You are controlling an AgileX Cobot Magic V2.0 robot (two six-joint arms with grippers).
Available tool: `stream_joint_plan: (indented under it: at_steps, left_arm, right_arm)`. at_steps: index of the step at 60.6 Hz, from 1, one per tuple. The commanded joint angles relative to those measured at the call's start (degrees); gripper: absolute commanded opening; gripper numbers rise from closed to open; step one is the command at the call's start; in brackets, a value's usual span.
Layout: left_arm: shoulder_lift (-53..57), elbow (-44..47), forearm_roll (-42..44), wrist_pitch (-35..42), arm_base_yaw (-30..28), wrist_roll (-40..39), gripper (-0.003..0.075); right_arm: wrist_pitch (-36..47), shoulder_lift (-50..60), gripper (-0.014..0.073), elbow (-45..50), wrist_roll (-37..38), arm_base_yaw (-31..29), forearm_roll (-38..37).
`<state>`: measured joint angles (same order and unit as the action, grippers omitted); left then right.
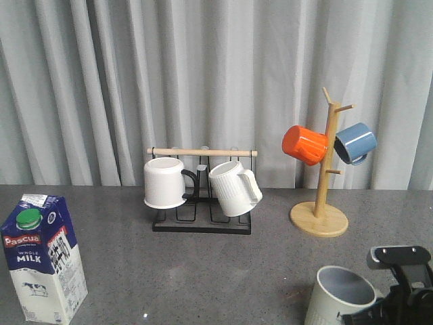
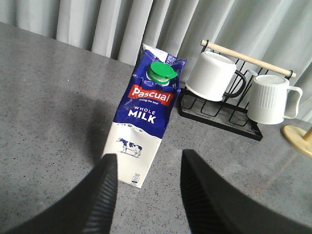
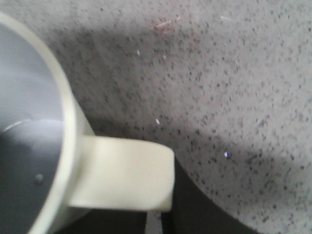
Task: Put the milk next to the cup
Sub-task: 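Lower the right gripper onto the white HOME mug and grasp it, then slide the white mug toward the milk carton and release it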
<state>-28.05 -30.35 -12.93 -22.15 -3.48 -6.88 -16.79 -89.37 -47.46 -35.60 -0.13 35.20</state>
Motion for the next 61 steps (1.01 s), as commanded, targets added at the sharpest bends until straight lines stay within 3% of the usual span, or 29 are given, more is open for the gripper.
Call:
stream_joint_plan:
  at_steps: [1,14,31,49,61]
  left_arm:
    - [-0.73,-2.03,-0.44,4.48,0.09,0.02,0.0307]
    - [-0.73,-2.03,-0.44,4.48,0.09,0.02,0.0307]
    - [-0.73,-2.03,-0.44,4.42,0.09,0.02,0.0307]
    - [-0.73,-2.03,-0.44,4.42,0.09,0.02,0.0307]
    - [-0.73,-2.03,-0.44,4.36,0.09,0.02,0.0307]
  right_arm:
    - [0.96,4.72,-0.0008,-4.23,-0.93,1.03,1.65]
    - [0.47,4.19,-0.0006,-14.64,-0.81,11.11,2.09]
    - [0.78,-7.69,-0.0004,-24.07,0.26,20.42,0.67]
    - [-0.30,-12.88,0.0005,-24.69,2.43,20.87,-3.13]
    - [-3.36,-12.82,0.0085,-24.69,2.50,20.87,-4.50]
